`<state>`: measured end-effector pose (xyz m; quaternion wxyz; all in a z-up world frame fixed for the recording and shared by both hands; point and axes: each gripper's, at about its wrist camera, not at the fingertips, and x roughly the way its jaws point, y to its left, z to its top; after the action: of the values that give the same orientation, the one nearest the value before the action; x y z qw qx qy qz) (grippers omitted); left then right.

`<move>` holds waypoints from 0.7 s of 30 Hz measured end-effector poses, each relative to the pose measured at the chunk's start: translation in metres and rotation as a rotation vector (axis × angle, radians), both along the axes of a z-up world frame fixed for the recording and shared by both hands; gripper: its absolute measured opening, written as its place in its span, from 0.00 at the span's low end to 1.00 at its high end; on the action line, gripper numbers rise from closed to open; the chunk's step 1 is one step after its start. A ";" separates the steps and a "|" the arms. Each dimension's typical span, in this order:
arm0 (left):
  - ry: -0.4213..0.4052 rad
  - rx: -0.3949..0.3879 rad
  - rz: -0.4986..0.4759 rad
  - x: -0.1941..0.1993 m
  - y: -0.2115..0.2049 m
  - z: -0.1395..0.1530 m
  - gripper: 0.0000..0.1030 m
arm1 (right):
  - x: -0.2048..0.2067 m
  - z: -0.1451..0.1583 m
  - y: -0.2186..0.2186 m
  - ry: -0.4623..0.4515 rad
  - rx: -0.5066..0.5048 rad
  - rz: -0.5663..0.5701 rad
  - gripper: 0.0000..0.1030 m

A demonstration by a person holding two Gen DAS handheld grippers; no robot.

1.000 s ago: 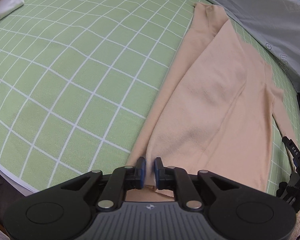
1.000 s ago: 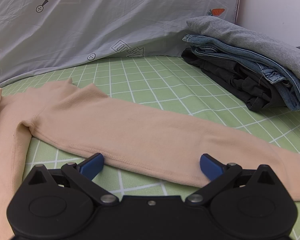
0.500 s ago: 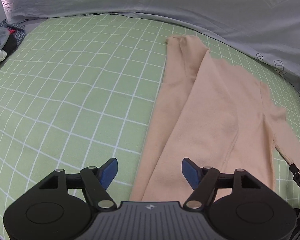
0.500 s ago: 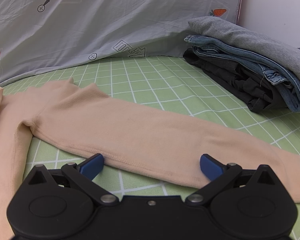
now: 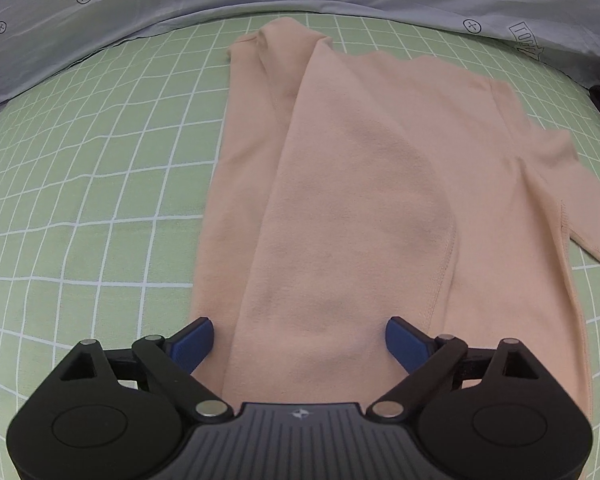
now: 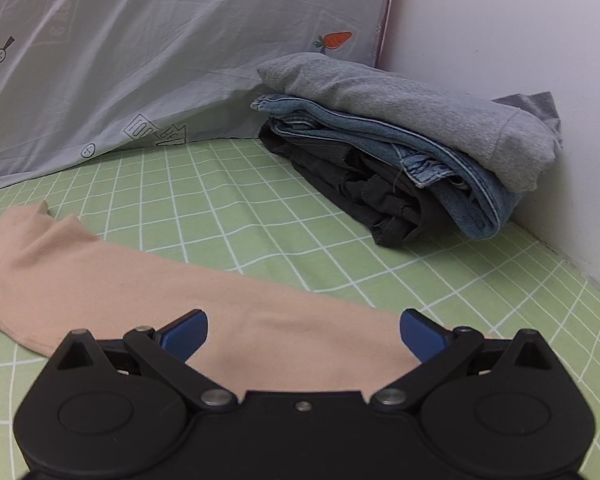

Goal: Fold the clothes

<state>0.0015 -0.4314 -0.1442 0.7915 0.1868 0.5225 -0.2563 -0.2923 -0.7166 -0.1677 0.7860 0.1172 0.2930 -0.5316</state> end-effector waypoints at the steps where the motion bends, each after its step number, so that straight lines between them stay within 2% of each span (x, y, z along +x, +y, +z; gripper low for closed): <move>1: 0.001 0.001 0.006 0.001 0.000 -0.002 0.96 | -0.007 0.000 -0.004 0.004 0.004 -0.024 1.00; 3: 0.005 0.000 0.019 0.003 0.000 -0.007 1.00 | -0.022 -0.003 -0.010 0.013 0.013 -0.081 1.00; 7: 0.011 0.001 0.030 0.005 0.003 -0.011 1.00 | -0.044 -0.012 -0.019 0.012 0.043 -0.158 1.00; 9: 0.010 0.004 0.034 0.006 0.002 -0.011 1.00 | -0.051 -0.014 -0.020 -0.020 0.055 -0.168 1.00; 12: 0.013 0.006 0.036 0.009 -0.004 -0.013 1.00 | -0.054 -0.016 -0.022 -0.065 0.088 -0.194 1.00; 18: 0.025 0.009 0.034 0.013 -0.005 -0.013 1.00 | -0.043 -0.013 -0.027 -0.074 0.139 -0.227 0.99; 20: 0.023 0.008 0.034 0.013 -0.005 -0.013 1.00 | -0.038 -0.011 -0.027 -0.080 0.137 -0.210 0.91; 21: 0.021 0.006 0.035 0.013 -0.005 -0.013 1.00 | -0.034 -0.010 -0.026 -0.083 0.136 -0.194 0.81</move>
<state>0.0147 -0.4361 -0.1575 0.7896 0.1775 0.5348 -0.2427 -0.3268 -0.7424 -0.1776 0.7324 0.2201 0.2829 -0.5789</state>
